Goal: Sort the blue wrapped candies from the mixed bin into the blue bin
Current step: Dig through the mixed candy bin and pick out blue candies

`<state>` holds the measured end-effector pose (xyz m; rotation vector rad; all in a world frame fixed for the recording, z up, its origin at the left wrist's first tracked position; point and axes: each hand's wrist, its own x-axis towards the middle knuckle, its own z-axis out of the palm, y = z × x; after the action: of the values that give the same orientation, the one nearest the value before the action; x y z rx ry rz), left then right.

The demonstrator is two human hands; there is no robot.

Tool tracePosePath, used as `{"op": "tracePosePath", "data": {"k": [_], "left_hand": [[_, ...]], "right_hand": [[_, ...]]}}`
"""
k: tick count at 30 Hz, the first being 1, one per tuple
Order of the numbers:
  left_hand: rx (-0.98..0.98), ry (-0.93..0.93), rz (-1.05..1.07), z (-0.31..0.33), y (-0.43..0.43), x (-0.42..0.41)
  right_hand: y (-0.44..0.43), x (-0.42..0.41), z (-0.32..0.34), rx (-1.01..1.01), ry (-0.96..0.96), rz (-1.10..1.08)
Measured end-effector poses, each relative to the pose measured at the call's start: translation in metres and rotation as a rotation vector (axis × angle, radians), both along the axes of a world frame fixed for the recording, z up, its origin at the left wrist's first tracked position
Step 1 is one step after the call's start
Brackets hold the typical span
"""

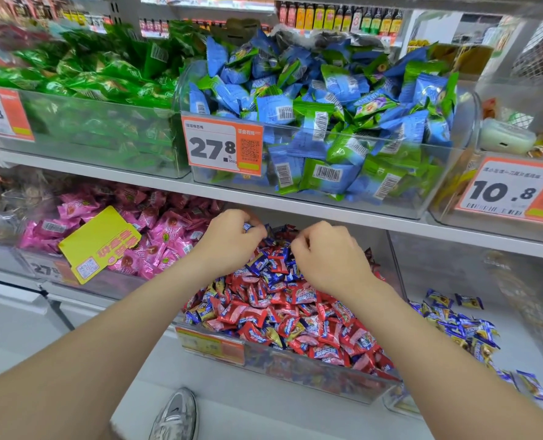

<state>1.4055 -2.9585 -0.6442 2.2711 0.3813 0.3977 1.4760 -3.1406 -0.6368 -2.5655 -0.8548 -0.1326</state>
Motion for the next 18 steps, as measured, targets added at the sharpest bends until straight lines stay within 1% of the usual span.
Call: {"op": "tracePosePath", "data": {"k": [2,4,6,8,9,11,14,15,18], "left_hand": [[0.102,0.002,-0.061,-0.002,0.0,0.005],[0.209,0.033,-0.145,-0.01,0.005,0.01],[0.373,0.145,-0.202,-0.017,0.01,0.014],[0.514,0.285,-0.178,-0.02,0.009,0.015],[0.552,0.299,-0.154,-0.02,0.009,0.016],[0.54,0.209,-0.127,-0.017,0.008,0.017],[0.433,0.091,-0.136,-0.017,0.016,0.018],[0.408,0.077,-0.141,-0.018,0.019,0.018],[0.446,0.099,-0.175,-0.025,0.024,0.019]], "right_hand": [[0.005,0.001,-0.006,-0.15,-0.13,-0.004],[0.009,0.005,-0.009,-0.205,-0.192,0.02],[0.013,0.011,-0.008,-0.22,-0.166,0.069],[0.016,0.015,-0.008,-0.258,-0.09,0.126],[0.018,0.016,-0.008,-0.306,-0.073,0.153],[0.021,0.018,-0.009,-0.397,-0.064,0.172],[0.021,0.022,-0.007,-0.398,-0.01,0.159],[0.02,0.024,-0.006,-0.39,0.012,0.152],[0.016,0.027,-0.002,-0.405,0.023,0.133]]}}
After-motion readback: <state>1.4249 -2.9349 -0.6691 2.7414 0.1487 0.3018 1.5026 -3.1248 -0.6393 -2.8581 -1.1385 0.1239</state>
